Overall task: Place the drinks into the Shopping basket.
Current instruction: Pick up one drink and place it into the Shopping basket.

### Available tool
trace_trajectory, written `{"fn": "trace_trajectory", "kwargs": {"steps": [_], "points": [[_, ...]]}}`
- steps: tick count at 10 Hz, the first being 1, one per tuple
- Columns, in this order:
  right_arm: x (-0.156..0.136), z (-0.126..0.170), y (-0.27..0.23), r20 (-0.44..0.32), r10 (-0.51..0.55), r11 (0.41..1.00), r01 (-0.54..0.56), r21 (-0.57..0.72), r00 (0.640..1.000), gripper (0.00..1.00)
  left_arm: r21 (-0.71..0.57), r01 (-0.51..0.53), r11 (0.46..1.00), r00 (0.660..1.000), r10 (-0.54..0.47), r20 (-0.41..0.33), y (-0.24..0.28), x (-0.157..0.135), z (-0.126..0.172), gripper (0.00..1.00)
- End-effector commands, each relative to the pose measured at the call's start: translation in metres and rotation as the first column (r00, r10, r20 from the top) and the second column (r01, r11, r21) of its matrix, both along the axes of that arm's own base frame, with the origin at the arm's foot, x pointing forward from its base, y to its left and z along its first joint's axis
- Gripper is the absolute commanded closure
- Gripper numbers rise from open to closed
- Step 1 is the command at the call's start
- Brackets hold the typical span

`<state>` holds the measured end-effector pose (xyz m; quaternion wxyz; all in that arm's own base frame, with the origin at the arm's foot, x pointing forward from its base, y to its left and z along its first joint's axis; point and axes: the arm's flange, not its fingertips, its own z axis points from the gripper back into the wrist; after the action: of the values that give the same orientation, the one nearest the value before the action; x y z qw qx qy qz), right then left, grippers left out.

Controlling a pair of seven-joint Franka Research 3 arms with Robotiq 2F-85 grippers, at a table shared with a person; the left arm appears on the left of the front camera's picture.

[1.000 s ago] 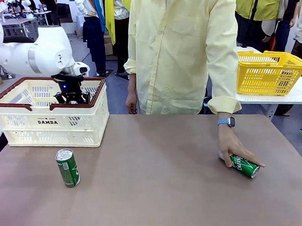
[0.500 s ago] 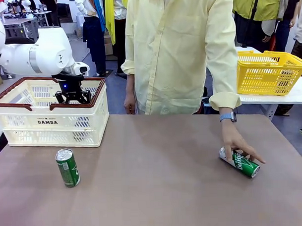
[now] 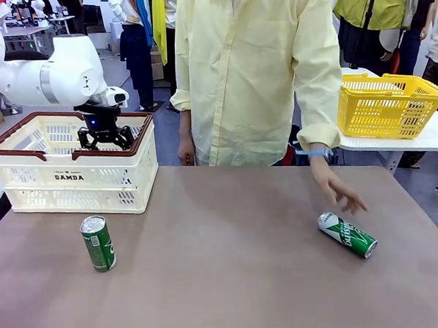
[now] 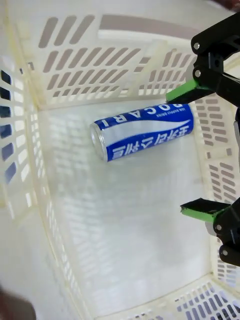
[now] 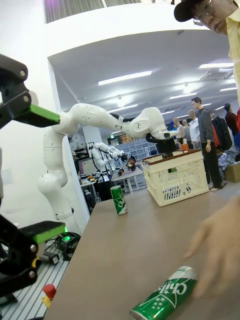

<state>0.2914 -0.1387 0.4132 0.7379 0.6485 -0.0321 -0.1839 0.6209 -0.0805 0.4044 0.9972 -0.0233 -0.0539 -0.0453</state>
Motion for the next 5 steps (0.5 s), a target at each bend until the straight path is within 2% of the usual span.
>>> {"fn": "trace_trajectory", "kwargs": {"steps": [1,3,5], "points": [[-0.001,0.000,-0.001,0.025,0.012,1.000,-0.012,-0.004,1.000,0.00,0.025,-0.036,0.999,0.998,0.035,0.049,0.015,-0.021,0.053,0.00],[-0.001,0.000,-0.001,0.025,0.012,1.000,-0.012,-0.004,1.000,0.00,0.038,-0.020,0.999,0.993,0.015,0.121,0.042,-0.044,0.134,0.00],[-0.001,0.000,-0.001,0.025,0.012,1.000,-0.012,-0.004,1.000,0.00,-0.153,0.090,0.984,0.992,-0.076,0.101,0.043,-0.111,0.194,0.00]]}}
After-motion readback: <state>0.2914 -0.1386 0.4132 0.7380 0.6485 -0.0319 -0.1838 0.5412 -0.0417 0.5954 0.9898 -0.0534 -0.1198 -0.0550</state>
